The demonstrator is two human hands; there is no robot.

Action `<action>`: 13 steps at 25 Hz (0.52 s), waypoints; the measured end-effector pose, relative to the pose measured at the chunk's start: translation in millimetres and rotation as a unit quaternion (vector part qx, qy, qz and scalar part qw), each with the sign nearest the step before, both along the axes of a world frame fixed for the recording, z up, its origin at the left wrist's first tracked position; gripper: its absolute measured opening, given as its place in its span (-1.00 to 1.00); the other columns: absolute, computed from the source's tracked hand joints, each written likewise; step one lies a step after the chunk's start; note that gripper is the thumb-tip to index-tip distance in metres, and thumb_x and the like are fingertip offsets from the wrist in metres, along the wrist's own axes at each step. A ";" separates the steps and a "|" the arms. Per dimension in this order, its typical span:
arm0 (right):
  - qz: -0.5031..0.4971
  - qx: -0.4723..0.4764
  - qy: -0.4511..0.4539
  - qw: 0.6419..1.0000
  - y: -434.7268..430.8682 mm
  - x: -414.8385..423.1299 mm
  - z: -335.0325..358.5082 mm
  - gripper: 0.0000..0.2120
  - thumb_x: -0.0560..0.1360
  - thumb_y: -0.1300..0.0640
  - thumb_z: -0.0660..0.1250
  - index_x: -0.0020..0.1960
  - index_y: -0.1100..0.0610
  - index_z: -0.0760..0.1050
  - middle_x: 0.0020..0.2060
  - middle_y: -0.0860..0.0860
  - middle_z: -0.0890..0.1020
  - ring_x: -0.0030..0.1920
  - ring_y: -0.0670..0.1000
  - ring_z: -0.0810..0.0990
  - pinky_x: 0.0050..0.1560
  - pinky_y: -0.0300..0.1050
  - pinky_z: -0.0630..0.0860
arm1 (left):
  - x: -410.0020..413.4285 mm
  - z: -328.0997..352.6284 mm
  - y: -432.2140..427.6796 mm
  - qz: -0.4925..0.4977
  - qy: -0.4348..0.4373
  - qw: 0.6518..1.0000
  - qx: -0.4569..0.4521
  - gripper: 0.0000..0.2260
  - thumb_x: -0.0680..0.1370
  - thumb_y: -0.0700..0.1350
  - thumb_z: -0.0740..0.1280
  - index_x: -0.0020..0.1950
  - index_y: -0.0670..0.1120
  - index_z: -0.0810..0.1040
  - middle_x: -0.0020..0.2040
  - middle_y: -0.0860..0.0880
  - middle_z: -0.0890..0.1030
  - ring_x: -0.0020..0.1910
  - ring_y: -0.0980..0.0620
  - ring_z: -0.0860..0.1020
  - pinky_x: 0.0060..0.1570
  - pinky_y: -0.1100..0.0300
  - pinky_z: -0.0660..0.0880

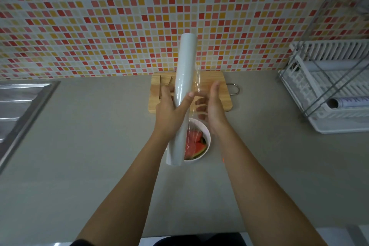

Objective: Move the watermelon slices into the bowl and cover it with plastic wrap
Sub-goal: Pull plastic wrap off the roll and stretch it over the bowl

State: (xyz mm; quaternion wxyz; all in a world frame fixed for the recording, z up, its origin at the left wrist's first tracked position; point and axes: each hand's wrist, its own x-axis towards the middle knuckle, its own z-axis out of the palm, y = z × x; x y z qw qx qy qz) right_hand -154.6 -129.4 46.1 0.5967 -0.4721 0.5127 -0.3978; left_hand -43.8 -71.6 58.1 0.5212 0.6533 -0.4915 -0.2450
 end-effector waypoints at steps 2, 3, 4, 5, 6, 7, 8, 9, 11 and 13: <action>-0.049 -0.056 0.059 0.995 -4.6 2.2 -0.8 -0.53 0.51 -0.27 0.04 -0.32 0.00 0.49 -0.46 -0.11 0.47 -0.42 -0.12 0.44 -0.35 -0.15 0.37 | -2.3 -5.7 5.7 0.008 0.007 1.000 0.009 -0.65 0.47 0.22 0.33 0.10 0.09 0.30 -0.14 0.19 0.53 -0.24 0.38 0.54 -0.41 0.50 0.42; -0.072 -0.076 0.074 0.992 -4.2 2.8 -5.3 -0.58 0.53 -0.20 0.08 -0.37 0.00 0.44 -0.48 -0.11 0.45 -0.43 -0.11 0.42 -0.33 -0.15 0.37 | -3.5 -8.8 7.9 0.012 0.010 1.000 0.016 -0.65 0.47 0.22 0.33 0.09 0.09 0.29 -0.15 0.19 0.53 -0.23 0.35 0.56 -0.40 0.48 0.42; -0.090 -0.095 0.090 0.987 -2.8 2.1 -10.8 -0.60 0.55 -0.15 0.09 -0.38 0.00 0.40 -0.47 -0.11 0.45 -0.42 -0.10 0.42 -0.30 -0.17 0.39 | -4.5 -12.1 9.4 0.016 0.009 0.999 0.028 -0.66 0.47 0.22 0.32 0.08 0.08 0.30 -0.15 0.19 0.53 -0.23 0.30 0.57 -0.40 0.45 0.43; -0.104 -0.113 0.107 0.982 -1.4 1.0 -16.4 -0.61 0.56 -0.13 0.08 -0.38 0.00 0.38 -0.45 -0.12 0.47 -0.40 -0.11 0.44 -0.28 -0.25 0.39 | -5.6 -14.7 10.4 0.022 0.006 0.999 0.044 -0.66 0.48 0.23 0.31 0.07 0.07 0.30 -0.16 0.18 0.54 -0.23 0.26 0.57 -0.41 0.42 0.41; -0.113 -0.130 0.126 0.977 -1.0 -0.7 -21.5 -0.61 0.57 -0.10 0.07 -0.37 0.00 0.39 -0.43 -0.12 0.49 -0.36 -0.15 0.46 -0.31 -0.34 0.36 | -6.9 -18.0 11.3 0.031 0.001 0.998 0.057 -0.66 0.48 0.24 0.29 0.05 0.05 0.31 -0.17 0.17 0.54 -0.24 0.24 0.57 -0.40 0.39 0.39; -0.112 -0.139 0.138 0.974 -1.5 -3.1 -25.9 -0.63 0.58 -0.07 0.08 -0.35 0.02 0.40 -0.41 -0.13 0.51 -0.34 -0.20 0.46 -0.34 -0.35 0.33 | -8.6 -21.6 12.7 0.039 -0.003 0.997 0.067 -0.67 0.49 0.24 0.28 0.04 0.04 0.32 -0.18 0.17 0.53 -0.23 0.24 0.55 -0.39 0.35 0.38; -0.104 -0.142 0.148 0.973 -1.6 -5.7 -29.7 -0.64 0.58 -0.05 0.09 -0.32 0.05 0.42 -0.40 -0.14 0.51 -0.33 -0.20 0.47 -0.33 -0.30 0.32 | -10.1 -25.4 14.1 0.046 0.001 0.996 0.075 -0.68 0.49 0.24 0.27 0.02 0.03 0.34 -0.18 0.16 0.52 -0.22 0.22 0.55 -0.37 0.33 0.38; -0.094 -0.137 0.158 0.973 -2.5 -8.9 -34.2 -0.65 0.58 -0.04 0.10 -0.30 0.07 0.45 -0.41 -0.14 0.51 -0.33 -0.17 0.47 -0.30 -0.24 0.31 | -11.3 -28.7 15.5 0.049 0.014 0.995 0.089 -0.68 0.50 0.24 0.26 0.01 0.02 0.36 -0.17 0.16 0.52 -0.20 0.20 0.54 -0.35 0.31 0.38; -0.075 -0.115 0.183 0.973 -4.2 -18.2 -46.5 -0.65 0.57 -0.04 0.12 -0.28 0.09 0.49 -0.44 -0.13 0.49 -0.32 -0.06 0.48 -0.25 -0.20 0.30 | -12.5 -35.7 18.4 0.053 0.057 0.989 0.124 -0.69 0.50 0.24 0.25 -0.01 0.02 0.42 -0.17 0.12 0.54 -0.19 0.16 0.55 -0.32 0.27 0.41; -0.072 -0.088 0.201 0.973 -5.2 -29.4 -60.6 -0.64 0.57 -0.06 0.12 -0.28 0.10 0.50 -0.45 -0.12 0.48 -0.30 0.00 0.48 -0.21 -0.19 0.29 | -14.1 -40.2 20.8 0.041 0.118 0.979 0.159 -0.67 0.52 0.23 0.22 -0.06 -0.03 0.51 -0.18 0.02 0.59 -0.19 0.05 0.59 -0.25 0.16 0.49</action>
